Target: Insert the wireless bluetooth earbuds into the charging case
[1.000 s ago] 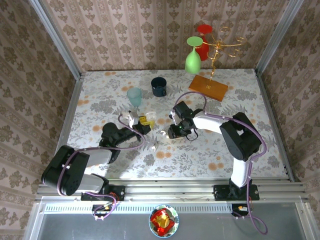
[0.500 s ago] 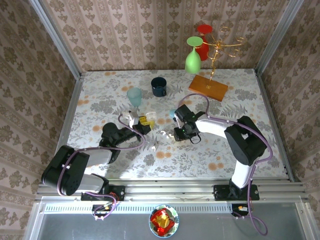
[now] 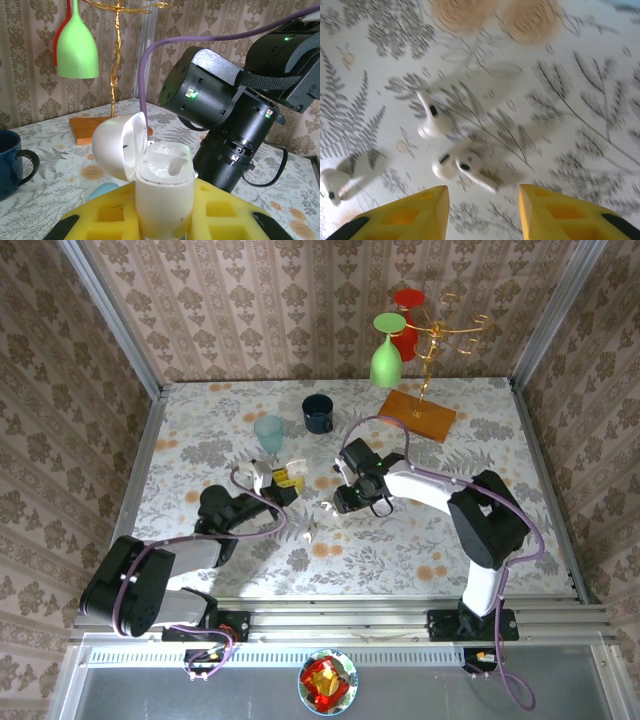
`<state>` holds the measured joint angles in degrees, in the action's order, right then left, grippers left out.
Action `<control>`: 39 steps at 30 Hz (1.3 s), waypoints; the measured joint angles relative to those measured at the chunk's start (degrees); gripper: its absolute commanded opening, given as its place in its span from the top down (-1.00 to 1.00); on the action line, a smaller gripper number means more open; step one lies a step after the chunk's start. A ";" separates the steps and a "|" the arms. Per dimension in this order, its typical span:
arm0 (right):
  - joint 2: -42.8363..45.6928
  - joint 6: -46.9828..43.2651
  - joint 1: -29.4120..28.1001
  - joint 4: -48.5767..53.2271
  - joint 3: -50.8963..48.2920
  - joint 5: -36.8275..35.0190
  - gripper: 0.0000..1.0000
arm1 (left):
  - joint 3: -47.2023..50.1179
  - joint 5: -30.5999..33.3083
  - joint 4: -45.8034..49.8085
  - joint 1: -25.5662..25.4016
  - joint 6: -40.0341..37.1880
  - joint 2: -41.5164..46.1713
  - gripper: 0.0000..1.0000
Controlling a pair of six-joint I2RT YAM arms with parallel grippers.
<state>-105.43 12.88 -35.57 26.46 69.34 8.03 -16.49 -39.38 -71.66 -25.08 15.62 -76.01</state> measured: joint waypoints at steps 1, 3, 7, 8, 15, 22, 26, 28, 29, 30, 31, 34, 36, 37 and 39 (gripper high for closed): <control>-1.14 -0.42 -0.15 0.13 1.11 0.15 0.14 | 0.04 0.00 0.00 0.00 0.02 0.04 0.88; -3.41 -0.94 -0.42 0.31 2.95 0.42 0.17 | 0.15 0.00 0.02 0.00 0.22 0.26 0.88; -6.23 -1.25 -0.70 1.05 4.50 0.63 0.29 | 0.63 0.04 0.04 0.00 0.66 1.51 0.88; -6.43 -1.20 -0.70 1.20 4.50 0.66 0.30 | 0.79 0.09 0.02 0.00 0.66 1.88 0.88; -5.68 -1.16 -0.68 2.03 2.82 0.09 0.34 | 1.55 0.39 0.04 0.00 0.66 3.76 0.88; -2.14 -0.50 0.02 2.14 -1.18 -0.42 0.23 | 1.55 0.42 0.04 0.00 0.68 3.76 0.87; -1.75 -0.07 0.22 2.05 -2.25 -0.17 0.19 | 1.55 0.42 0.04 0.00 0.66 3.76 0.87; -1.57 0.52 0.22 1.86 -2.45 0.42 0.17 | 1.55 0.42 0.04 0.00 0.66 3.76 0.87; -1.55 0.76 0.20 1.90 -2.47 0.74 0.16 | 1.60 0.42 0.04 0.00 0.68 3.76 0.87; -1.53 0.96 0.11 2.03 -2.45 1.11 0.14 | 1.68 0.42 0.04 0.00 0.68 3.76 0.87; -1.53 1.07 -0.11 2.03 -2.45 1.25 0.13 | 1.84 0.42 0.04 0.00 0.66 3.76 0.87; -1.31 1.86 -1.20 2.12 -2.45 1.86 0.12 | 2.47 0.72 0.04 0.00 0.66 3.76 0.87; -0.87 2.12 -1.99 2.27 -2.45 1.90 0.10 | 2.99 1.11 0.07 0.09 0.66 3.78 0.87; -0.50 2.19 -2.29 2.47 -2.45 1.81 0.10 | 3.26 1.16 0.09 0.37 0.66 3.78 0.87; 0.35 2.25 -2.84 3.21 -2.43 1.29 0.08 | 3.63 1.31 0.28 1.49 0.66 3.78 0.87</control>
<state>-105.08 15.14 -38.41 29.67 66.92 9.32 -12.86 -38.06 -71.37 -23.59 16.27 -72.23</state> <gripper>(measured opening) 0.454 0.203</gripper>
